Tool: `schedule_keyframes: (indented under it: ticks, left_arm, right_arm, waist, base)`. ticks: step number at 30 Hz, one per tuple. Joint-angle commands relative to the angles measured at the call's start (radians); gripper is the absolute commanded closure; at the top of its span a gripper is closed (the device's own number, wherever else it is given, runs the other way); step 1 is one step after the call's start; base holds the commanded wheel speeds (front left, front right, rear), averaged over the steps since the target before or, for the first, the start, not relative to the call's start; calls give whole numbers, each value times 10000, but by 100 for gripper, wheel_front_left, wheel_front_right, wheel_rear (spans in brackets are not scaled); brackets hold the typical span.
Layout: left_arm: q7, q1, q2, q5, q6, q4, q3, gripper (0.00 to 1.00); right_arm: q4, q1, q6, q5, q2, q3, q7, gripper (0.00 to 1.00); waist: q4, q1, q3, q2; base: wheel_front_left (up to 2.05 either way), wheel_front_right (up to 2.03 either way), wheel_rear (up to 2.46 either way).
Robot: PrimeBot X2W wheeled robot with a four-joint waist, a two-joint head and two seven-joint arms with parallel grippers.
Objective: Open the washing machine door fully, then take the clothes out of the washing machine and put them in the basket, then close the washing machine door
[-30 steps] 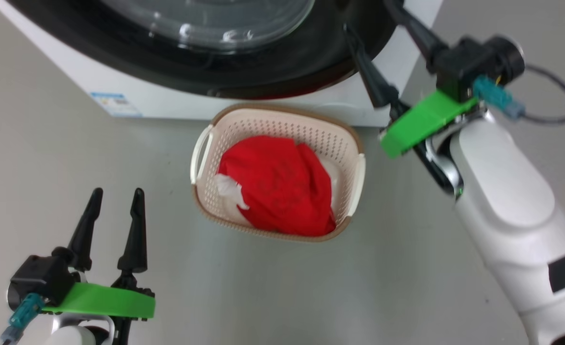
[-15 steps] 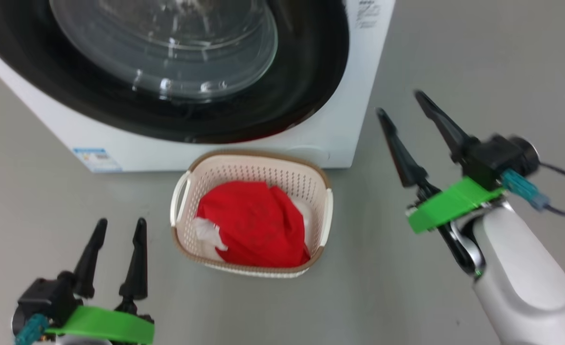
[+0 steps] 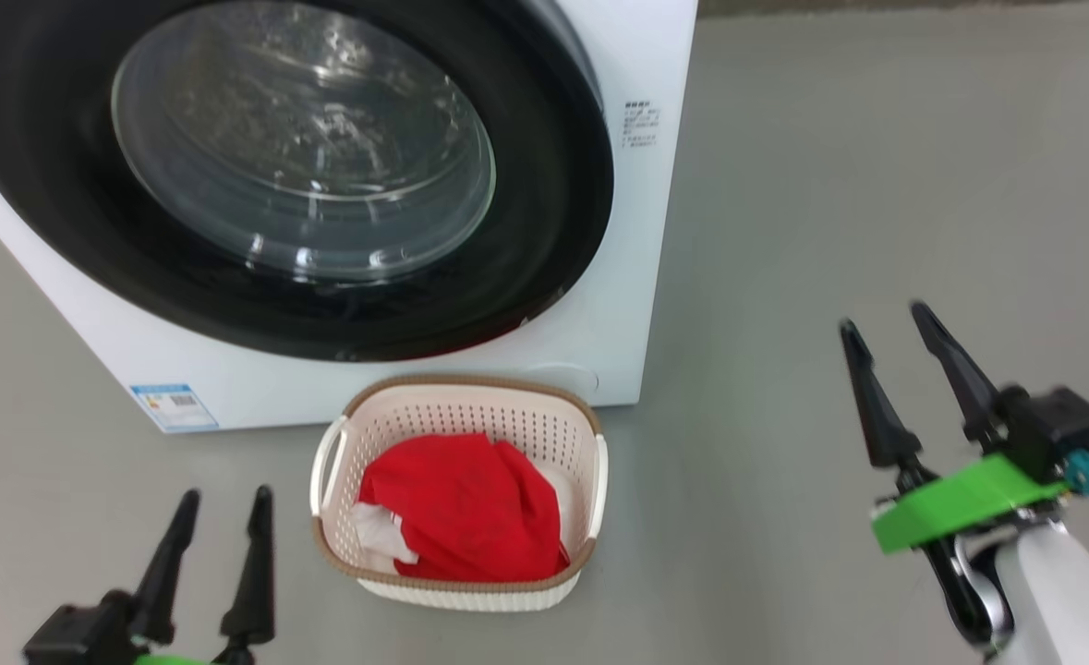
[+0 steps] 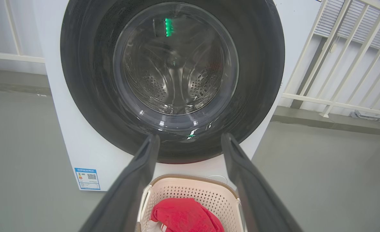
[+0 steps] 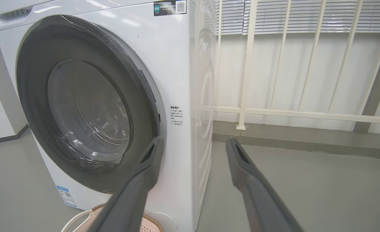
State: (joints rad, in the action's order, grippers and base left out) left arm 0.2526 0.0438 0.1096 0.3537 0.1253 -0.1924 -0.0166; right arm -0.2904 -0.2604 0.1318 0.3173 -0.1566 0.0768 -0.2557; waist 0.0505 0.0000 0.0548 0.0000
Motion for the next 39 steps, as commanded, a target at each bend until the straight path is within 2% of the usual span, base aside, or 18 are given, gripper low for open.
schedule_keyframes:
  ticks: [1, 10, 27, 39]
  left_arm:
    - [91, -29, 142, 80, 54, 321, -497, 0]
    - [92, -637, 50, 179, 54, 549, -983, 0]
    - [92, -1308, 107, -52, 54, 779, -1041, 0]
    - [92, -1471, 71, 118, 54, 802, -1074, 0]
  right_arm:
    - [355, 207, -11, 107, -98, 30, -61, 0]
    - [877, 1358, -11, 270, 96, -594, -61, 0]
    - [1938, 2730, -11, 298, 194, -653, -61, 0]
    - [2049, 2936, -11, 259, 279, -638, -61, 0]
  waist:
    - [-90, 0, -301, 0]
    - [-264, 0, -573, 0]
    - [-324, 0, -1046, 0]
    - [-292, 0, -1107, 0]
  base:
    - [0, 0, 0]
    - [0, 0, 0]
    - [0, 0, 0]
    - [0, 0, 0]
